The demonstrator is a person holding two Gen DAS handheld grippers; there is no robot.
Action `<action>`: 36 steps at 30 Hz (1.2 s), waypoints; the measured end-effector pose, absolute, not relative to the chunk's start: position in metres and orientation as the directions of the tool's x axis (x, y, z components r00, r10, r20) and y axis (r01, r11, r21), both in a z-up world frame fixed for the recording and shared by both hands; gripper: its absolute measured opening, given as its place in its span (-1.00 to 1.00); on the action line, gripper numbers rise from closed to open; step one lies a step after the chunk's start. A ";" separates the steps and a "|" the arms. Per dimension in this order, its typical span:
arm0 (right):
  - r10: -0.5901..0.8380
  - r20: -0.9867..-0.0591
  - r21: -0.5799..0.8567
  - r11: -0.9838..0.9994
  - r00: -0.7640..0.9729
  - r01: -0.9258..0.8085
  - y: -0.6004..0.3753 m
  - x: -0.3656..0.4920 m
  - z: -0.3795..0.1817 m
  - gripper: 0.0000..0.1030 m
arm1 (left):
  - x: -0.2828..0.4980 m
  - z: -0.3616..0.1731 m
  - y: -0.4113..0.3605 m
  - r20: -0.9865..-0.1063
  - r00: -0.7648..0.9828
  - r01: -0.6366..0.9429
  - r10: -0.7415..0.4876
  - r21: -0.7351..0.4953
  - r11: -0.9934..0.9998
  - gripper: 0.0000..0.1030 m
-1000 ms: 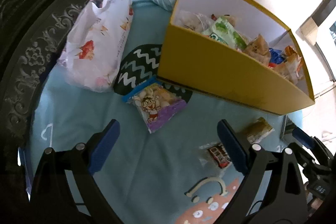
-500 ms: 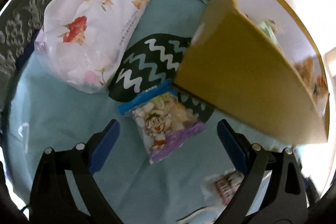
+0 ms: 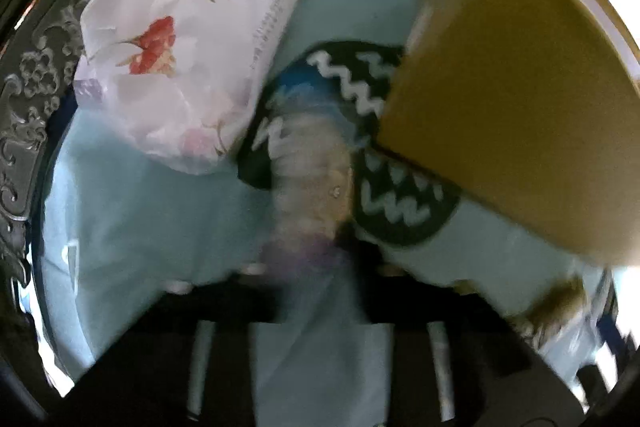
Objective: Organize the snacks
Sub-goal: 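Grasp the purple cartoon candy bag with the left tool while the right grasps the chocolate wafer bar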
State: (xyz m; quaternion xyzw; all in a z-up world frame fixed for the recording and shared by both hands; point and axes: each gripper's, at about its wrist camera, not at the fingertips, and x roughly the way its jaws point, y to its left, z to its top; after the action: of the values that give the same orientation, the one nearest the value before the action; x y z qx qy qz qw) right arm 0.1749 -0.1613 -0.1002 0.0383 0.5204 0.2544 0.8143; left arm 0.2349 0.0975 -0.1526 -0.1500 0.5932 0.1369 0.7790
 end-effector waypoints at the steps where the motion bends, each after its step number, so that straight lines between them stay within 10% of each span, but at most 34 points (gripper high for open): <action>1: 0.453 -0.829 0.323 0.867 0.328 -0.380 -0.160 0.174 -0.100 0.31 | 0.230 -0.153 0.097 -0.966 0.256 -0.378 0.022 -0.080 0.922 -0.75; 13: 0.370 -0.898 0.023 0.581 0.238 -0.814 -0.103 0.142 -0.108 0.31 | 0.193 -0.150 0.097 -0.952 0.296 -0.291 -0.084 -0.174 0.941 -0.79; 27: 0.247 -0.941 -0.093 0.475 0.233 -0.875 -0.074 0.183 -0.155 0.29 | 0.191 -0.154 0.108 -0.957 0.274 -0.292 -0.095 -0.176 0.940 -0.79; 31: 0.265 -0.956 0.030 0.527 0.130 -0.850 -0.075 0.192 -0.155 -0.28 | 0.190 -0.151 0.109 -0.957 0.272 -0.298 -0.098 -0.181 0.937 -0.79; 36: 0.343 -0.937 0.193 0.672 0.070 -0.715 -0.097 0.194 -0.146 -0.42 | 0.185 -0.145 0.107 -0.946 0.300 -0.282 -0.120 -0.208 0.937 -0.79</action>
State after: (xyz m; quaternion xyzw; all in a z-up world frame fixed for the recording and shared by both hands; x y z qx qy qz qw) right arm 0.1945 -0.0966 -0.1459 -0.1625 0.5722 0.3711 0.7131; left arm 0.1852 0.1070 -0.1451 -0.1705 0.5895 0.0511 0.7879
